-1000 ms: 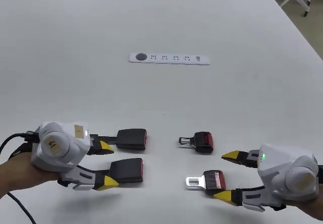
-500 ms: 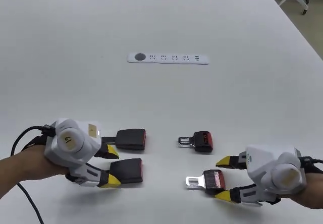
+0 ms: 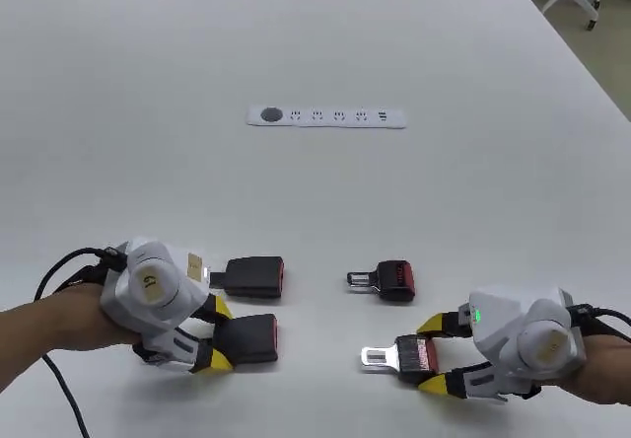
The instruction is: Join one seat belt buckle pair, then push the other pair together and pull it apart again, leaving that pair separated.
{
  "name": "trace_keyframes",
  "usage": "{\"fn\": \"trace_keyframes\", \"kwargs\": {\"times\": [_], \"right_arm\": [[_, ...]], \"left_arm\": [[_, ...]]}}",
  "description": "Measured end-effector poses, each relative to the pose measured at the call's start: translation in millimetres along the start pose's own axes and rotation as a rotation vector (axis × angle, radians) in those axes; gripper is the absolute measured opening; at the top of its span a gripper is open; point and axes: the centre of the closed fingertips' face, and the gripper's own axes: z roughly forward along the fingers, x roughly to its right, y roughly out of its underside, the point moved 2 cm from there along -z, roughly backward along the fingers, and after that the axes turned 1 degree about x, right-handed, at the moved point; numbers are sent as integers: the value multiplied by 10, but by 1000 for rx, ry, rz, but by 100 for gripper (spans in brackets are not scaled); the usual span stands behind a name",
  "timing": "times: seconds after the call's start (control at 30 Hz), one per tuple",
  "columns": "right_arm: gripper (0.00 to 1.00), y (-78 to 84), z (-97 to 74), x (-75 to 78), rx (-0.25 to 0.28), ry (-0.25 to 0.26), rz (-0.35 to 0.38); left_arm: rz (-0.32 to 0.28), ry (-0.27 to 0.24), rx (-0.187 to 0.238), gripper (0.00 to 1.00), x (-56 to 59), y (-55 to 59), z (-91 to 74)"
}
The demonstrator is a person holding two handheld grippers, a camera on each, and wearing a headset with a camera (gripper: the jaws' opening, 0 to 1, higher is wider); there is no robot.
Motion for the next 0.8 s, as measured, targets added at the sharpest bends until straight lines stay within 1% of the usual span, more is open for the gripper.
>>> {"fn": "trace_keyframes", "kwargs": {"times": [0.17, 0.27, 0.37, 0.63, 0.8], "right_arm": [[31, 8, 2, 2, 0, -4, 3], [31, 18, 4, 4, -3, -8, 7], [31, 30, 7, 12, -6, -10, 3], [31, 12, 10, 22, -10, -8, 16], [31, -16, 24, 46, -15, -4, 17]], "left_arm": [[3, 4, 7, 33, -15, 22, 3], [12, 4, 6, 33, -6, 17, 3], [26, 9, 4, 33, -29, 46, 12], [46, 18, 2, 32, -47, 73, 21], [61, 26, -7, 32, -55, 84, 26]]}}
